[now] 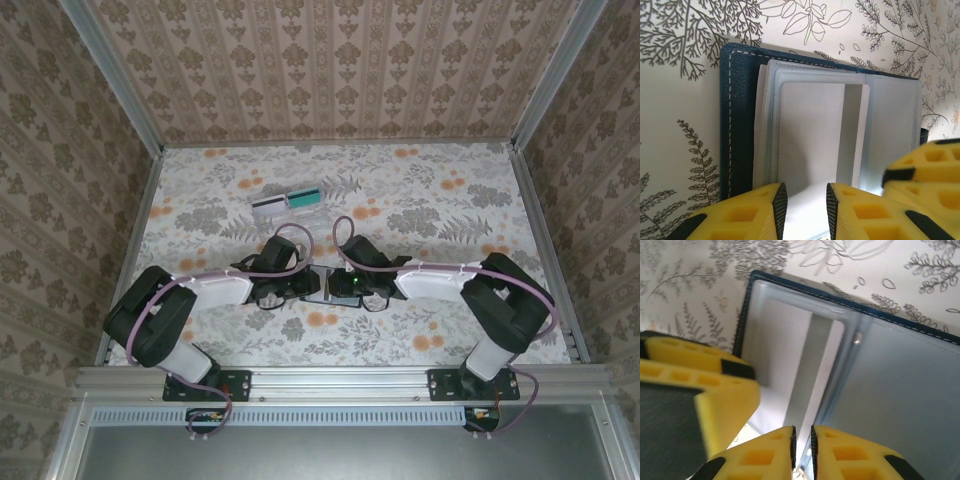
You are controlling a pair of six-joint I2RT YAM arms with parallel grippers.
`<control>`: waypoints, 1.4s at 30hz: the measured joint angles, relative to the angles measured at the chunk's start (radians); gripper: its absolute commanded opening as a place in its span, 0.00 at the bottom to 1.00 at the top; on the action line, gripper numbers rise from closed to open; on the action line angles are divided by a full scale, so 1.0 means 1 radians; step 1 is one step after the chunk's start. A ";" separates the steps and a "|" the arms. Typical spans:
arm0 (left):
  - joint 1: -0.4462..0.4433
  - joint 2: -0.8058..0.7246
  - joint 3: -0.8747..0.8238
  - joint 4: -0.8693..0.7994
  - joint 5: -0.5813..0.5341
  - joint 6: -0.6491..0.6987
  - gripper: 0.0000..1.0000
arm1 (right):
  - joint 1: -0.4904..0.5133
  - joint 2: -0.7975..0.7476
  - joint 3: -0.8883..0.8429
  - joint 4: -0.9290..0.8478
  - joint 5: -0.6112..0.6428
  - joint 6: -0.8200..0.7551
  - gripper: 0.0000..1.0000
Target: Take the credit cards out of the card holder
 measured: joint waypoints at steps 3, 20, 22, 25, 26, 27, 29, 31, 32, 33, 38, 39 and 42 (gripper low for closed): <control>0.000 0.000 0.000 0.000 0.000 -0.003 0.31 | -0.012 0.028 0.006 0.000 -0.010 0.031 0.20; -0.003 0.011 0.003 0.008 0.008 -0.006 0.31 | -0.024 0.075 0.023 0.039 -0.072 0.093 0.20; -0.006 0.011 0.005 0.008 0.008 -0.006 0.31 | -0.025 0.075 0.023 0.041 -0.073 0.097 0.19; -0.006 0.011 0.005 0.008 0.008 -0.006 0.31 | -0.028 0.075 0.023 0.042 -0.074 0.103 0.15; -0.006 0.012 0.005 0.008 0.008 -0.005 0.30 | -0.029 0.075 0.023 0.042 -0.074 0.103 0.15; -0.006 0.012 0.005 0.008 0.008 -0.006 0.30 | -0.030 0.075 0.023 0.043 -0.074 0.103 0.15; -0.006 0.012 0.005 0.008 0.007 -0.005 0.30 | -0.030 0.075 0.023 0.043 -0.074 0.103 0.12; -0.005 0.012 0.005 0.008 0.007 -0.005 0.30 | -0.032 0.075 0.023 0.042 -0.074 0.103 0.09; -0.006 0.012 0.005 0.006 0.006 -0.005 0.30 | -0.034 0.075 0.023 0.043 -0.075 0.104 0.08; -0.006 0.012 0.005 0.005 0.004 -0.005 0.30 | -0.037 0.075 0.023 0.044 -0.078 0.104 0.07; -0.005 0.011 0.008 0.000 0.000 -0.005 0.30 | -0.051 0.075 0.018 0.053 -0.096 0.104 0.01; -0.005 0.011 0.008 -0.003 -0.001 -0.005 0.30 | -0.055 0.075 0.014 0.059 -0.101 0.104 0.01; -0.005 0.008 0.008 -0.007 -0.004 -0.005 0.30 | -0.066 0.075 0.004 0.077 -0.118 0.106 0.01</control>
